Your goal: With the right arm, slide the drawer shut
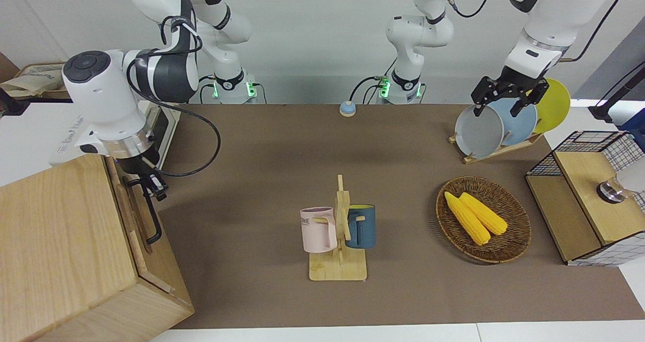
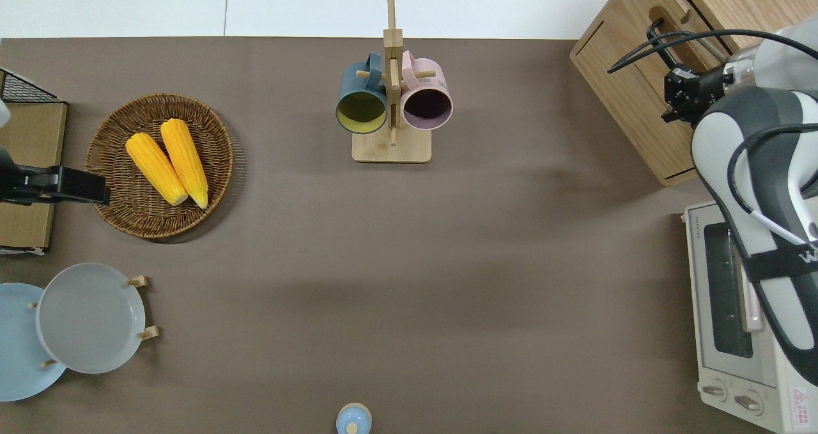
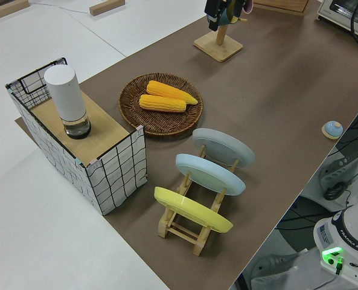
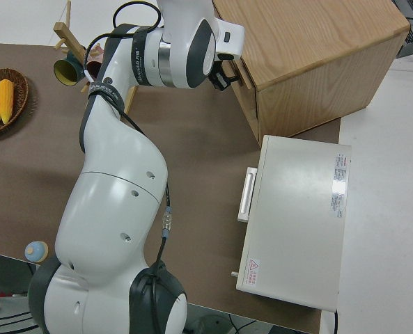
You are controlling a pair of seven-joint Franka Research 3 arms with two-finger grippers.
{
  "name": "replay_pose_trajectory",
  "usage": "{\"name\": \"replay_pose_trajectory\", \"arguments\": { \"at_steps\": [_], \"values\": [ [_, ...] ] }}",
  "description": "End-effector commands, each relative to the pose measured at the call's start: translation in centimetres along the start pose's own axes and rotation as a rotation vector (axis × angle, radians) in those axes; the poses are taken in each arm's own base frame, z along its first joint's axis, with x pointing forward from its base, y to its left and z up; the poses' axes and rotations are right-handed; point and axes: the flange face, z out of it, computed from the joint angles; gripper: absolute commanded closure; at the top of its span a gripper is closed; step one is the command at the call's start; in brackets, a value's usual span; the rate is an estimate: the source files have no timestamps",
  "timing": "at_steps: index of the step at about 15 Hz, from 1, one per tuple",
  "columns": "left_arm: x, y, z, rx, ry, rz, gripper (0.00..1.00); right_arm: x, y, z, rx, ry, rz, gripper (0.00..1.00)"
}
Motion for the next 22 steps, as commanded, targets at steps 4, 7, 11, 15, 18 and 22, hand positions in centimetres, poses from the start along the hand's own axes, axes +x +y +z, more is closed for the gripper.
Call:
{"name": "replay_pose_trajectory", "arguments": {
  "at_steps": [4, 7, 11, 15, 18, 22],
  "values": [
    [0.4, 0.0, -0.2, 0.017, 0.008, 0.007, 0.00, 2.1, 0.8, 0.1, 0.020, 0.029, -0.023, 1.000],
    [0.4, 0.0, -0.2, 0.017, 0.008, 0.007, 0.00, 1.9, 0.6, 0.1, 0.022, 0.027, -0.028, 1.000],
    [0.4, 0.0, -0.2, 0.017, 0.008, 0.007, 0.00, 0.2, -0.8, 0.1, 0.018, 0.011, -0.057, 1.000],
    [0.4, 0.0, -0.2, 0.017, 0.008, 0.007, 0.00, -3.4, -2.8, -0.9, 0.006, -0.018, -0.132, 1.000],
    [0.4, 0.0, -0.2, 0.018, 0.008, 0.007, 0.00, -5.5, -3.1, -2.6, -0.011, -0.051, -0.263, 1.000],
    [0.4, 0.0, -0.2, 0.017, 0.008, 0.007, 0.00, -7.4, -1.3, -5.7, -0.028, -0.091, -0.372, 1.000]
  ]
}}
